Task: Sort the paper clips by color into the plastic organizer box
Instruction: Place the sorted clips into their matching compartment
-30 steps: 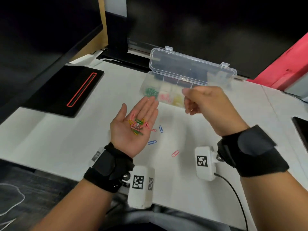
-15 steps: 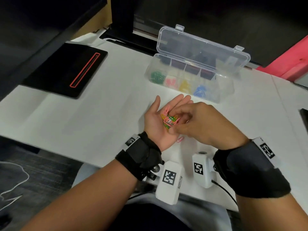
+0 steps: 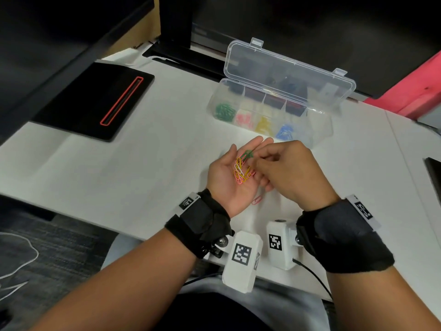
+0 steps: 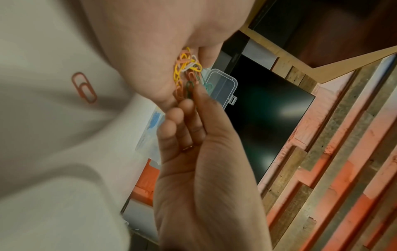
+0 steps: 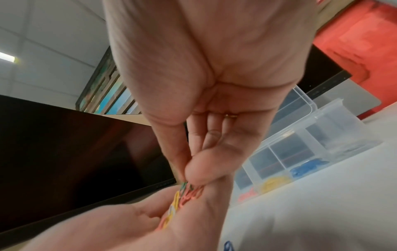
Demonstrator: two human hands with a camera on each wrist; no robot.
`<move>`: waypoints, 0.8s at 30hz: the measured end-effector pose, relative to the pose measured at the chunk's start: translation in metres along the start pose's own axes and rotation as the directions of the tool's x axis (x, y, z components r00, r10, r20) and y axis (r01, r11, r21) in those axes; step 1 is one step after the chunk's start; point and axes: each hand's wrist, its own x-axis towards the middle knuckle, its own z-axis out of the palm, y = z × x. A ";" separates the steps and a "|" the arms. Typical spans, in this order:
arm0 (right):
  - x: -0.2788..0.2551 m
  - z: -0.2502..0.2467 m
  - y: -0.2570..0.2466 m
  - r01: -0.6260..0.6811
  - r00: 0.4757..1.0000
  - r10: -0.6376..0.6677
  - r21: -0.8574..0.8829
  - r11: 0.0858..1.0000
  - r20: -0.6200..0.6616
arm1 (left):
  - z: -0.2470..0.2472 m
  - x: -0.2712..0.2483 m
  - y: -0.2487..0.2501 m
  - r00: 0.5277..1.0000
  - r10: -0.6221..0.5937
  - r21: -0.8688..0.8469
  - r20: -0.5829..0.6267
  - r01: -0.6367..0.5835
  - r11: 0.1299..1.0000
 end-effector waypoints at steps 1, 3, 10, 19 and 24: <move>0.001 -0.001 0.001 0.000 1.000 0.000 0.011 1.000 -0.008 | 0.000 0.000 0.000 1.000 0.009 -0.011 0.006 -0.008 1.000; 0.001 -0.002 0.002 0.019 1.000 -0.018 0.032 0.999 -0.022 | 0.000 -0.001 -0.001 1.000 0.023 -0.022 0.018 -0.022 1.000; -0.007 -0.008 -0.008 0.109 0.994 -0.103 -0.168 0.980 0.046 | -0.004 0.002 0.000 1.000 0.008 -0.008 0.015 -0.008 1.000; -0.008 0.007 -0.011 0.058 0.994 -0.030 -0.278 0.959 0.103 | -0.009 0.003 0.000 0.999 -0.051 0.058 0.015 0.051 0.997; -0.010 0.000 -0.006 0.020 0.993 -0.018 -0.018 1.000 0.114 | -0.005 0.004 0.001 1.000 -0.023 -0.013 0.005 0.023 1.000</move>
